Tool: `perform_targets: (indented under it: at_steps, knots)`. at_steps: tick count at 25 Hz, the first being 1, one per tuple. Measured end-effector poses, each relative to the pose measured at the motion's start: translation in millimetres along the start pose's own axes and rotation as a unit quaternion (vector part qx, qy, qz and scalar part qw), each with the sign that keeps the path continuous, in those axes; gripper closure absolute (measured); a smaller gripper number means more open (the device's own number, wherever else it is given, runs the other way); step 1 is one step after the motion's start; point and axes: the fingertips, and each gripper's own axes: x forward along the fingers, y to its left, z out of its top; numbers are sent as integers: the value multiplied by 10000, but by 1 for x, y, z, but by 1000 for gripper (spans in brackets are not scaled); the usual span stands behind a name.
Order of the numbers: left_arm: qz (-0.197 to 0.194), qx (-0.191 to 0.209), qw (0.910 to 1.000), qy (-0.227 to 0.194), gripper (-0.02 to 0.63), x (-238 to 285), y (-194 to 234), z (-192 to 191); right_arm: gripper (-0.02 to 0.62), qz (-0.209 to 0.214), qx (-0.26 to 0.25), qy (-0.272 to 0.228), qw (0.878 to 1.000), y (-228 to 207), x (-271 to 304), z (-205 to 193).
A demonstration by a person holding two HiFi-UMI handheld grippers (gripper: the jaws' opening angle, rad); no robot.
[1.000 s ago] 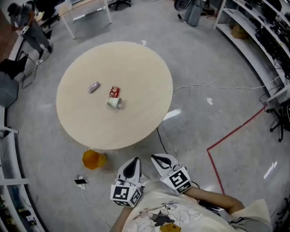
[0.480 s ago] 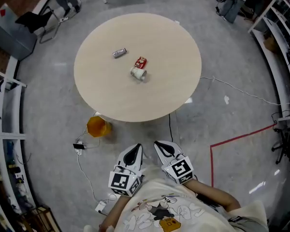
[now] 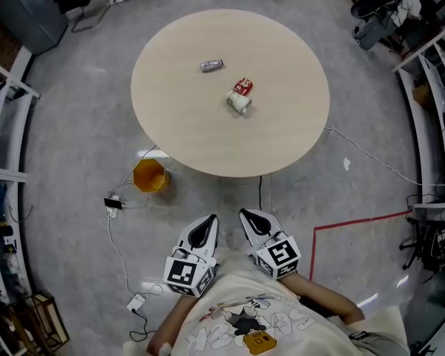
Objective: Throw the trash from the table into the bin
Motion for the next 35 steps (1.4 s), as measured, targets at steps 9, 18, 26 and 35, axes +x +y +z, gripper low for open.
perform_targets:
  at_steps: [9,18,26,35]
  knots:
    - [-138,-350,9993,56,600,-10,39,1,589,23,-113,226,9997,25,34,2]
    - [47,-130,9998,126,600,52,68,29,589,166,43,75,9998,-32,84,33]
    - [756,91,9968,223,600,83,90,85,589,777,231,-118,9966,-60,135,95]
    - [584,202,9978,225,600,170,82,102,532,402,384,-220,9982,-197,170,107]
